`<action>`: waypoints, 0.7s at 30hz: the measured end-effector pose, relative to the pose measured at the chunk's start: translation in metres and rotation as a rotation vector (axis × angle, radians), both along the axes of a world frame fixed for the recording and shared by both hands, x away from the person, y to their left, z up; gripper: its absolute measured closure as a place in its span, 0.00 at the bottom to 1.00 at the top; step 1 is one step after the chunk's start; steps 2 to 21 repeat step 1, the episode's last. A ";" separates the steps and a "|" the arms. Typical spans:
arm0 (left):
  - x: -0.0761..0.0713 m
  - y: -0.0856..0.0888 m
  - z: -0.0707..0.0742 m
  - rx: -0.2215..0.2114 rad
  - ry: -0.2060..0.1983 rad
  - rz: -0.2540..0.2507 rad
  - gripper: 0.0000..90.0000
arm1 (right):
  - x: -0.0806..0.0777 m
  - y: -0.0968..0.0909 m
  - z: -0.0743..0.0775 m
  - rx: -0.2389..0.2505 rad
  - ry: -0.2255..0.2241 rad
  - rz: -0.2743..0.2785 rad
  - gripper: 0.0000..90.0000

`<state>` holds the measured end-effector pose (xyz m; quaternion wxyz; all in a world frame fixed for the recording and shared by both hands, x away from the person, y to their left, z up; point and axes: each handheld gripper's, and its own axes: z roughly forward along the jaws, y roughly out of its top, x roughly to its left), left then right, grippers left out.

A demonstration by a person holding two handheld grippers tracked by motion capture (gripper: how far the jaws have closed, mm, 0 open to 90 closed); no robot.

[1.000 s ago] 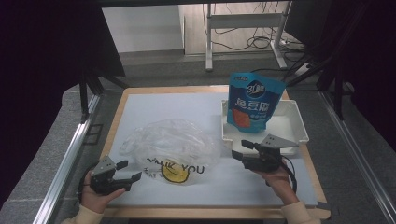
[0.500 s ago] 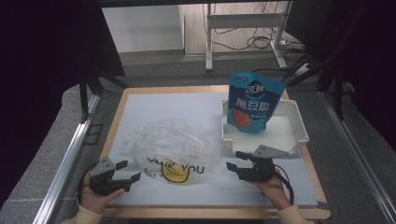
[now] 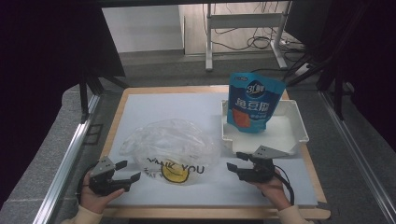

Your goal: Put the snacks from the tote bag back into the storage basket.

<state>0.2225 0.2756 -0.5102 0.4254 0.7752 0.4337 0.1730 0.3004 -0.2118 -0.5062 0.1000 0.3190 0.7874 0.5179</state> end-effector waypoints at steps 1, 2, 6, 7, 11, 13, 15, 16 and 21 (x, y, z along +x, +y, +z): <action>0.000 0.000 0.000 0.000 0.000 0.000 0.28 | 0.000 0.000 0.000 -0.002 -0.001 -0.001 0.39; 0.000 0.000 0.000 0.000 0.000 0.000 0.28 | 0.000 0.000 0.000 -0.002 -0.001 -0.001 0.39; 0.000 0.000 0.000 0.000 0.000 0.000 0.28 | 0.000 0.000 0.000 -0.002 -0.001 -0.001 0.39; 0.000 0.000 0.000 0.000 0.000 0.000 0.28 | 0.000 0.000 0.000 -0.002 -0.001 -0.001 0.39; 0.000 0.000 0.000 0.000 0.000 0.000 0.28 | 0.000 0.000 0.000 -0.002 -0.001 -0.001 0.39; 0.000 0.000 0.000 0.000 0.000 0.000 0.28 | 0.000 0.000 0.000 -0.002 -0.001 -0.001 0.39; 0.000 0.000 0.000 0.000 0.000 0.000 0.28 | 0.000 0.000 0.000 -0.002 -0.001 -0.001 0.39; 0.000 0.000 0.000 0.000 0.000 0.000 0.28 | 0.000 0.000 0.000 -0.002 -0.001 -0.001 0.39; 0.000 0.000 0.000 0.000 0.000 0.000 0.28 | 0.000 0.000 0.000 -0.002 -0.001 -0.001 0.39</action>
